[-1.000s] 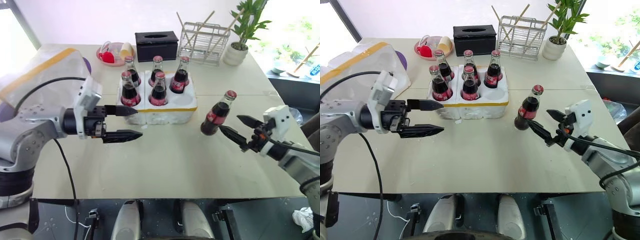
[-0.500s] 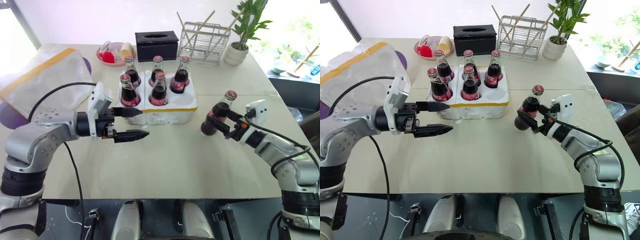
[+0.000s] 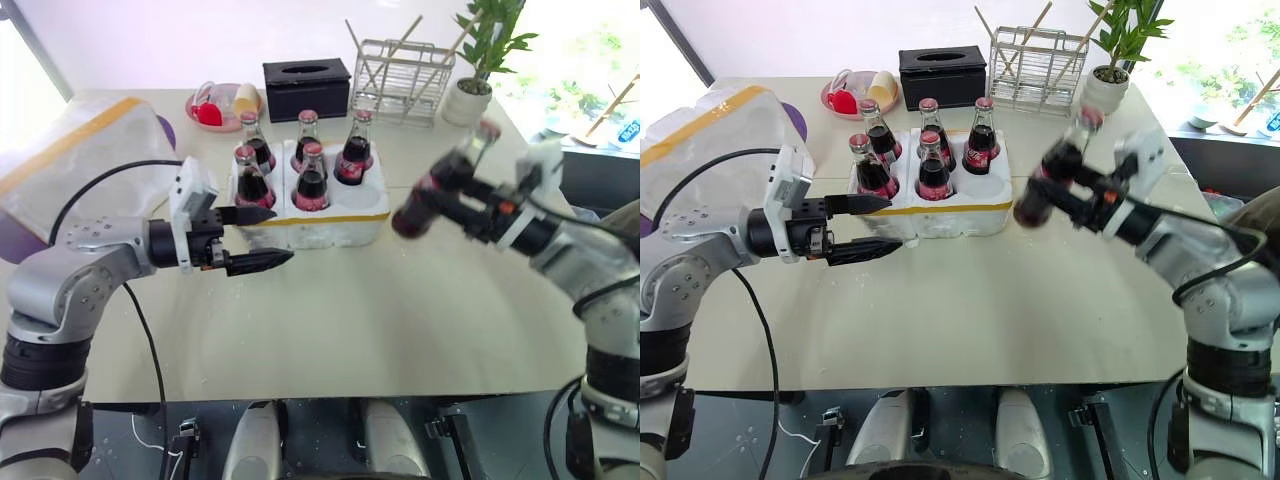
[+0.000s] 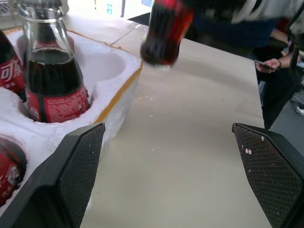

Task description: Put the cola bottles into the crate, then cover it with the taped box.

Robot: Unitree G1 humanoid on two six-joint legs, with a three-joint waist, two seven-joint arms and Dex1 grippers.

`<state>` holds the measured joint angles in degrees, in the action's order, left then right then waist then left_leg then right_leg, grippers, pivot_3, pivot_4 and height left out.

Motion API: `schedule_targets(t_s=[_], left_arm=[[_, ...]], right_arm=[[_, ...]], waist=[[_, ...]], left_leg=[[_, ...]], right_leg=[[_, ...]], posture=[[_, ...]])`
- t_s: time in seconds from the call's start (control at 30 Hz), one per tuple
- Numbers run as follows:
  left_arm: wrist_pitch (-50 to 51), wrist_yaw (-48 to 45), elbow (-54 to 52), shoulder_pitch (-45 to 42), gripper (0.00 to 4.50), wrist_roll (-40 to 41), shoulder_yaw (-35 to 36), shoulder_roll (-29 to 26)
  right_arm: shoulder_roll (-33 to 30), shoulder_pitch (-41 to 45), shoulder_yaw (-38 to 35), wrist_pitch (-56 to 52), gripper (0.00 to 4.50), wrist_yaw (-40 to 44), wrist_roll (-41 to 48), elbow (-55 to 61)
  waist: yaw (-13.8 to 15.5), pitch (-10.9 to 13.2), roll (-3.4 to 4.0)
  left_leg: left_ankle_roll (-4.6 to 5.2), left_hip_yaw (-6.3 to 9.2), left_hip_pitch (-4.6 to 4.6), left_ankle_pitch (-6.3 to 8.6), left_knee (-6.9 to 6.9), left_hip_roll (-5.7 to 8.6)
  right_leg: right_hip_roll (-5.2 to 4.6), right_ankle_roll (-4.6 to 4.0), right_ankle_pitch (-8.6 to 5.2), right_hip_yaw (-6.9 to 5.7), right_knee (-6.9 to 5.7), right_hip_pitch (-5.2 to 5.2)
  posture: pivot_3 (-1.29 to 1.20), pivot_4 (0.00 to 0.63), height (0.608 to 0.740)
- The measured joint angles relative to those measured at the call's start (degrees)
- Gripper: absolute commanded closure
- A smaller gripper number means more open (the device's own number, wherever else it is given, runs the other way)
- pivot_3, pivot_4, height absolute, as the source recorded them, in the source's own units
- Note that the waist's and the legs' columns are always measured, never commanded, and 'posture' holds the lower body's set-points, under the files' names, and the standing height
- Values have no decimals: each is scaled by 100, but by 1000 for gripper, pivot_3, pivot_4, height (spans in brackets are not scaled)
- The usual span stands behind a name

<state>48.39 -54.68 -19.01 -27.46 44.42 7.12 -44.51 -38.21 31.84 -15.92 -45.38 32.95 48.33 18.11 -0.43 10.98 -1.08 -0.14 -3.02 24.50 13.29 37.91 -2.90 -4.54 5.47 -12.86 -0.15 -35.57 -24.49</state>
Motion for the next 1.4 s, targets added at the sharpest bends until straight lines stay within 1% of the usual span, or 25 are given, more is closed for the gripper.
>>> schedule_targets(t_s=[0.07, 0.17, 0.3, 0.4, 0.5, 0.57, 0.7, 0.77, 0.8, 0.83, 0.87, 0.9, 0.93, 1.03, 1.17, 1.3, 1.37, 1.4], left_arm=[[-14, 40, 20, 15, 0, 1, 90, -10], [-40, 112, 20, 26, 0, -3, 99, -14], [-55, 247, 20, 71, 0, -25, 121, -23], [-53, 315, -5, 98, 0, 4, 189, -23], [-47, 380, -71, 171, 0, 56, 326, -44], [-45, 398, -99, 178, 0, 88, 326, -44], [-45, 408, -101, 183, 0, 119, 328, -55], [-46, 399, -100, 179, 0, 120, 328, -89], [-45, 393, -98, 178, 0, 120, 329, -121], [-45, 379, -97, 175, 0, 123, 335, -182], [-41, 354, -92, 176, 0, 126, 350, -260], [-36, 331, -85, 179, 0, 128, 386, -327], [-23, 255, -85, 220, 0, 151, 479, -464], [13, -39, -76, 551, 0, 237, 942, -1037], [-3, -780, 253, 1414, 0, 114, 1828, -2017], [-23, -1963, 977, 2597, 0, -425, 3191, -2917], [-158, -2699, 1510, 3213, 0, -954, 3829, -3276], [-367, -3051, 1808, 3502, 0, -1251, 4030, -3452]], right_arm=[[49, 641, 260, 31, 1881, 23, -83, -54], [130, 1050, 868, 231, 1881, 134, -542, -267], [498, 1108, 1545, 342, 1881, 102, -1177, -1000], [587, 1364, 1948, 880, 1881, 135, -1819, -1422], [798, 1325, 2145, 1293, 1881, 165, -2268, -1954], [960, 1238, 2317, 1388, 1881, 172, -2513, -2267], [1161, 1126, 2385, 1475, 1881, 174, -2743, -2767], [1203, 1141, 2353, 1461, 856, 177, -2743, -2805], [1210, 1142, 2318, 1443, 569, 184, -2737, -2806], [1211, 1147, 2264, 1403, 164, 208, -2730, -2790], [1209, 1145, 2238, 1348, 30, 237, -2726, -2731], [1204, 1139, 2232, 1303, 30, 258, -2723, -2684], [1152, 1087, 2226, 1221, 30, 326, -2706, -2518], [663, 798, 2099, 1007, 30, 709, -2572, -1963], [-196, 582, 1513, 432, 30, 1430, -1885, -1059], [-1097, 477, 716, -73, 30, 2231, -1022, -512], [-1443, 424, 373, -288, 30, 2610, -631, -485], [-1534, 423, 266, -332, 30, 2750, -493, -491]], waist=[[-30, 0, 0], [-24, -2, -4], [-10, -1, -4], [-23, -5, -11], [-18, -7, -14], [-13, -7, -14], [-16, -4, -10], [-21, -4, -10], [-20, -4, -10], [-19, -4, -11], [-18, -4, -11], [-19, -4, -11], [-20, -4, -11], [-21, -3, -8], [-36, 1, -6], [-64, 1, -7], [-63, 1, -6], [-64, 0, -7]], left_leg=[[0, 0, 0, 0, -2, 0], [0, 0, 1, 0, -3, 0], [0, -2, 15, 0, 2, 5], [0, -1, 15, 0, 2, 5], [0, 0, 15, 0, 2, 5], [-1, 1, 16, -1, 2, 5], [-1, 0, 20, -1, 2, 7], [-1, 2, 19, -1, 2, 5], [-1, 2, 19, -1, 2, 5], [-1, 2, 18, -1, 2, 5], [-1, 2, 18, -1, 2, 5], [-1, 1, 18, -1, 2, 5], [-2, 1, 18, -1, 2, 5], [-2, -2, 19, 0, -6, 5], [-2, -11, 22, 0, -25, 0], [-10, -24, 9, -4, -65, -3], [-10, -28, 0, -4, -75, -3], [-11, -28, 0, -4, -76, -6]], right_leg=[[0, 0, 0, 0, 0, -1], [0, 0, 0, 0, 1, 0], [-7, 1, 1, 0, 4, -4], [-6, 2, 1, -1, 4, -5], [-6, 1, 1, -2, 4, -4], [-6, 2, 1, -2, 3, -4], [-8, 3, 2, -2, 4, -7], [-5, 6, 4, -3, 3, -7], [-5, 6, 4, -3, 1, -7], [-5, 5, 3, -3, 0, -7], [-6, 4, 2, -3, 0, -7], [-6, 3, 2, -3, 0, -7], [-6, 2, 1, -3, 1, -8], [-9, 1, 0, -3, 7, -11], [-9, -1, -1, -3, 7, -33], [-11, -11, -6, -2, 19, -46], [-12, -19, -11, -2, 22, -47], [-11, -21, -12, -2, 21, -52]], posture=[[0, 150, 740], [0, 150, 740], [0, 150, 740], [0, 150, 740], [0, 150, 740], [0, 150, 740], [0, 150, 740], [0, 150, 740], [0, 150, 740], [0, 150, 740], [0, 150, 740], [0, 150, 740], [0, 150, 740], [0, 150, 740], [0, 150, 740], [0, 150, 740], [0, 150, 740], [0, 150, 740]])
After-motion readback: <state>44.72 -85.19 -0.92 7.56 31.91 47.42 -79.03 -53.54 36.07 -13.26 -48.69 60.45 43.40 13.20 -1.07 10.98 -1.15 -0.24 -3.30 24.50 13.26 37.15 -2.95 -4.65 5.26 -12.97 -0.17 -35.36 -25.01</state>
